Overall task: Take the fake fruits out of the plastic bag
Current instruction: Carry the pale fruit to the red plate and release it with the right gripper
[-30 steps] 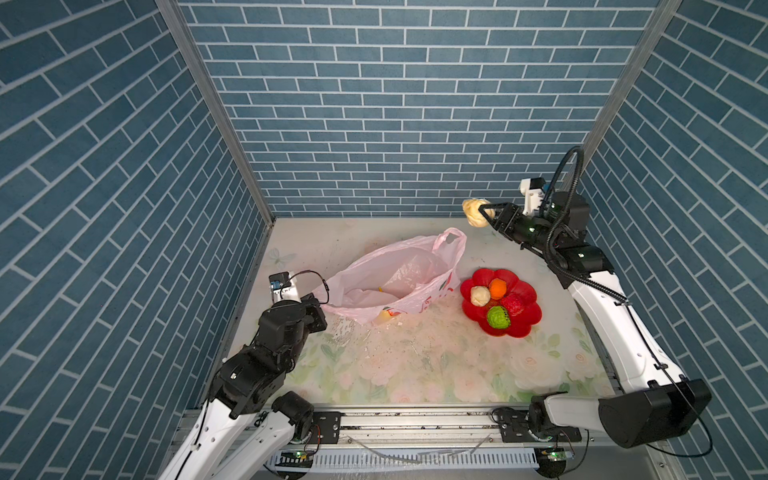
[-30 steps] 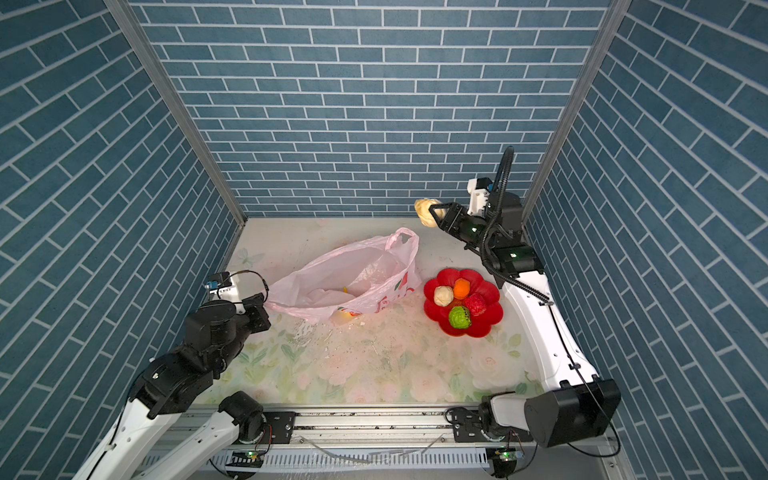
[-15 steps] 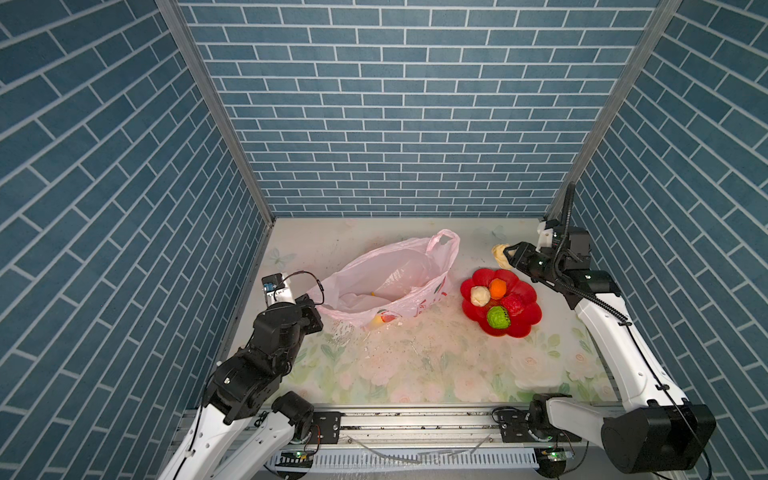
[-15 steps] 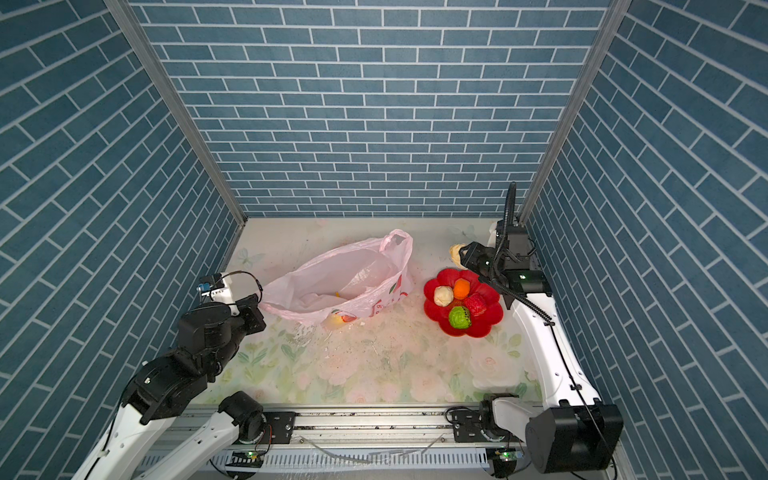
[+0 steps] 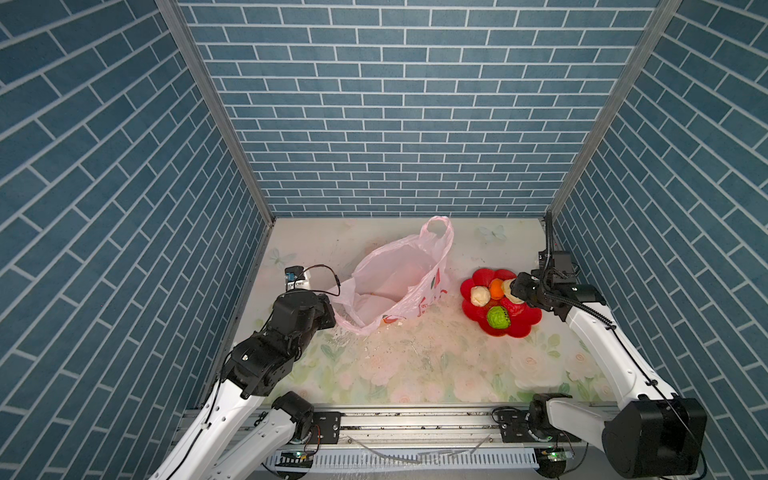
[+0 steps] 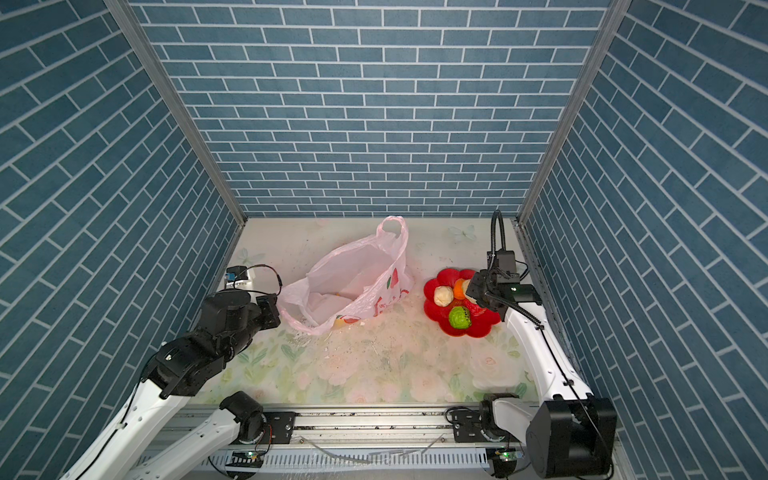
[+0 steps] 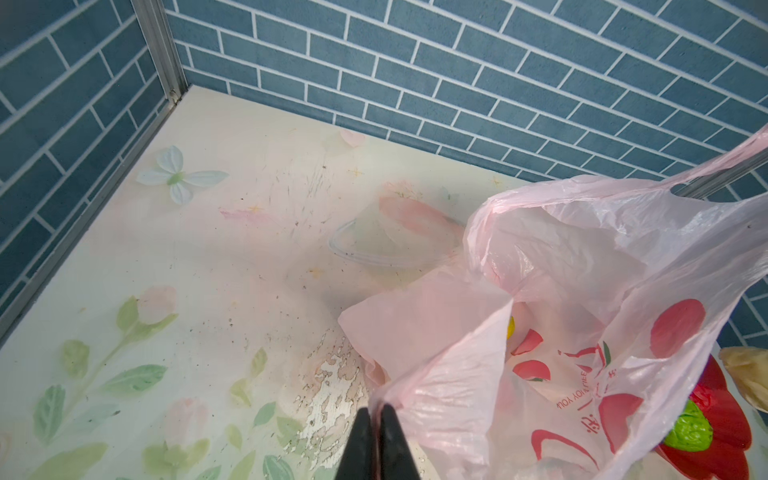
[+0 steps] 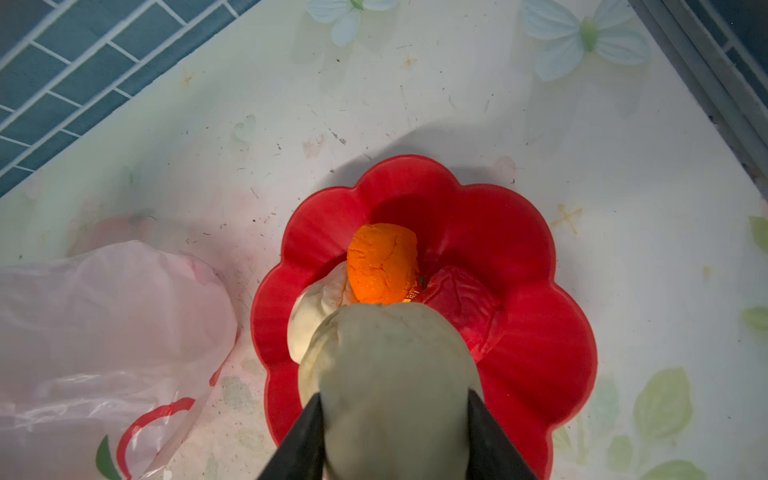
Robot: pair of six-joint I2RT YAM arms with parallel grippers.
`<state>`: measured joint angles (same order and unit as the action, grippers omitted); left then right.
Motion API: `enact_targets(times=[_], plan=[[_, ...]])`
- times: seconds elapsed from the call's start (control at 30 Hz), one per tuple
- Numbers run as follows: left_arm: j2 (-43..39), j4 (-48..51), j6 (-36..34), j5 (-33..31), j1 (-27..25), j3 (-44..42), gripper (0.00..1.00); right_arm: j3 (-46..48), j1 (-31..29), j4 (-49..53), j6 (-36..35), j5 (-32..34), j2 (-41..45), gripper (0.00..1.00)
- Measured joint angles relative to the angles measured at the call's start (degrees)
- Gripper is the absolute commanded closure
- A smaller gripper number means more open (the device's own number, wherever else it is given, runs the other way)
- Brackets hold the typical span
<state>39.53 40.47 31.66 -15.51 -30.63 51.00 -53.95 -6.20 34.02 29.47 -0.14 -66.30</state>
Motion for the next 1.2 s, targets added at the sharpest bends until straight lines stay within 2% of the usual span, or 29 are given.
enact_targets(times=[0.2, 0.43, 0.67, 1.0, 1.2], plan=[[0.98, 0.07, -0.31, 1.92, 0.0, 0.44, 0.89, 1.46, 0.63, -0.55, -0.33, 2.89, -0.5, 1.0], [1.6, 0.46, -1.18, 3.17, 0.0, 1.73, 0.86, 1.53, 2.19, -3.45, -1.66, 4.98, -5.29, 1.0], [2.8, 1.97, -2.73, 4.04, 0.0, 3.65, 0.79, 1.29, 3.43, -7.02, -3.78, 6.69, -10.08, 0.99], [9.68, 4.37, -8.07, 9.35, 0.0, 9.55, 0.57, 0.87, 4.09, -8.98, -5.31, 7.02, -15.52, 0.84], [15.82, 6.97, -11.96, 15.78, 0.0, 13.44, 0.43, 0.85, 4.09, -9.01, -5.57, 6.8, -15.67, 0.63]])
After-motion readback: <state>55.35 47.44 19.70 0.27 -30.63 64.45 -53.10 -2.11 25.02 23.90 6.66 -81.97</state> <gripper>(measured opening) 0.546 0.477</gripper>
